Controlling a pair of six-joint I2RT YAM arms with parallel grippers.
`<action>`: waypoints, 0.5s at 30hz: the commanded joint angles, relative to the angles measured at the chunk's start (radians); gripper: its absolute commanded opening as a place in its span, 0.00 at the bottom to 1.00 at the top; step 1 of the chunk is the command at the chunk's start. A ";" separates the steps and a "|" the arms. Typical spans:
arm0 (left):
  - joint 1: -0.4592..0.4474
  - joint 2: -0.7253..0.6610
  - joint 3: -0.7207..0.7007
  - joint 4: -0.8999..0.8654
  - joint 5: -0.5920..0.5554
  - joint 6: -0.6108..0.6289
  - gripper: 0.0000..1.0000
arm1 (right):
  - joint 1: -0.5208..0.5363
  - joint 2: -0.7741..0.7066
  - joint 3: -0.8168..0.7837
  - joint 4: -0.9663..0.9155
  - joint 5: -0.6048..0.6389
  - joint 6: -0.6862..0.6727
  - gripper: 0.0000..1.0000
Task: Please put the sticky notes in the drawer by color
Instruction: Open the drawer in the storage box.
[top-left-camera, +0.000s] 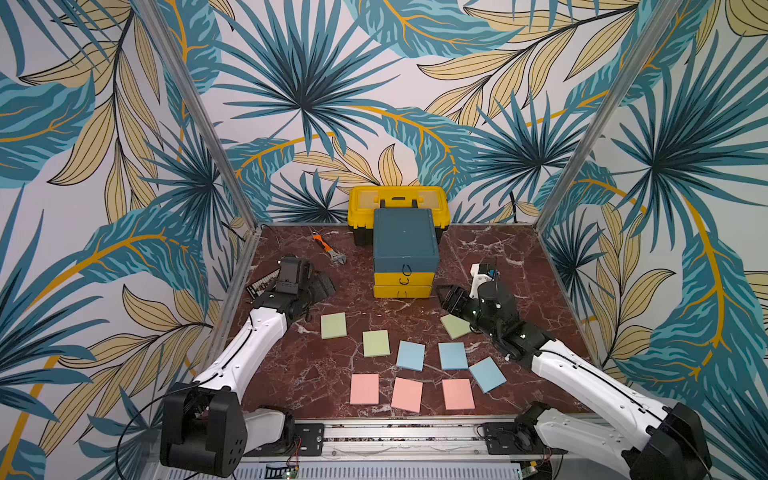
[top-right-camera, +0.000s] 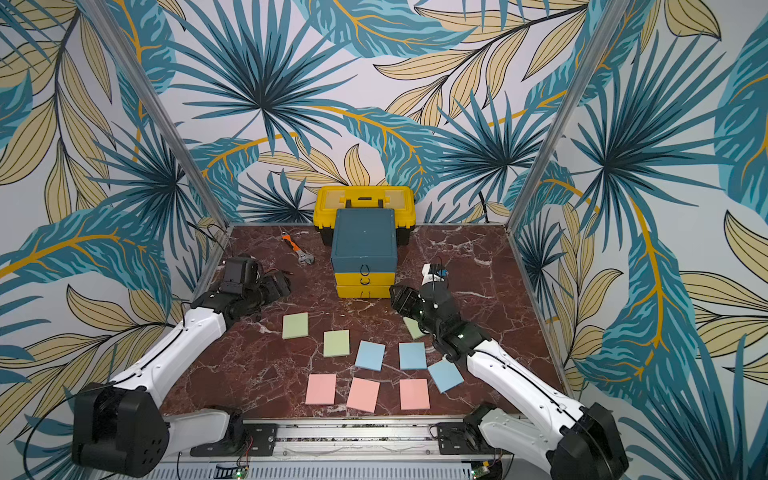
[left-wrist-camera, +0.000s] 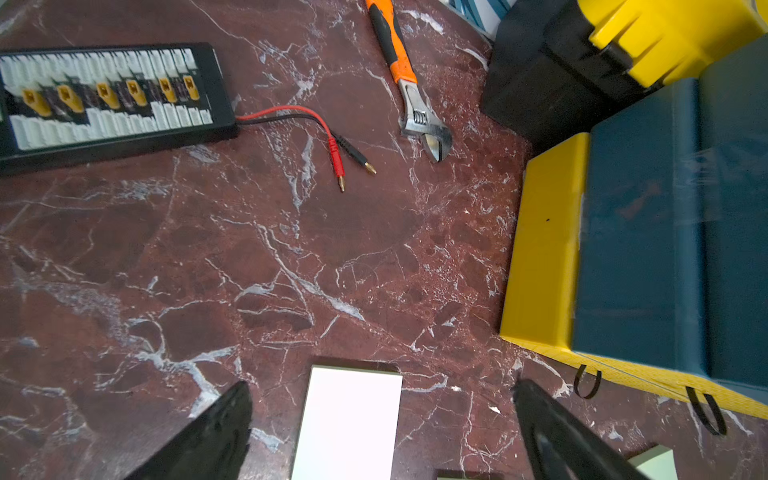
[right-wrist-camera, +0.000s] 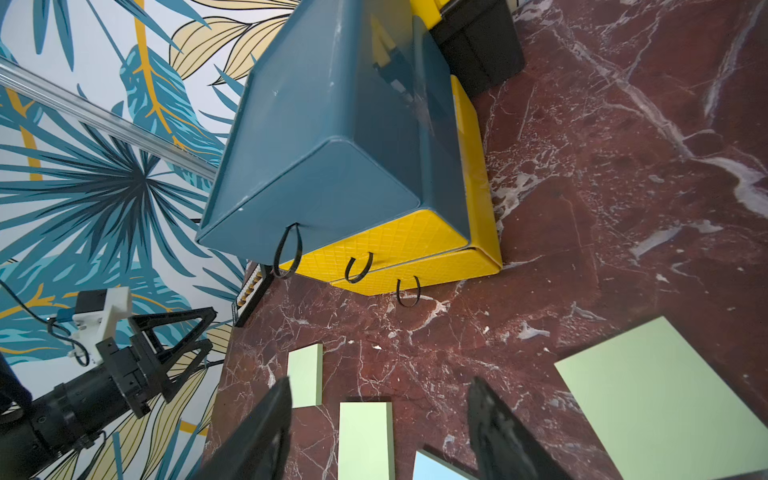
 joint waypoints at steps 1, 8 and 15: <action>-0.015 -0.007 0.042 -0.027 0.014 0.008 1.00 | 0.038 0.008 0.013 0.007 0.061 0.018 0.70; -0.025 -0.011 0.055 -0.042 0.022 0.005 1.00 | 0.110 0.052 -0.026 0.124 0.080 0.057 0.70; -0.031 -0.029 0.063 -0.076 0.025 0.010 1.00 | 0.133 0.088 -0.086 0.277 0.119 0.163 0.70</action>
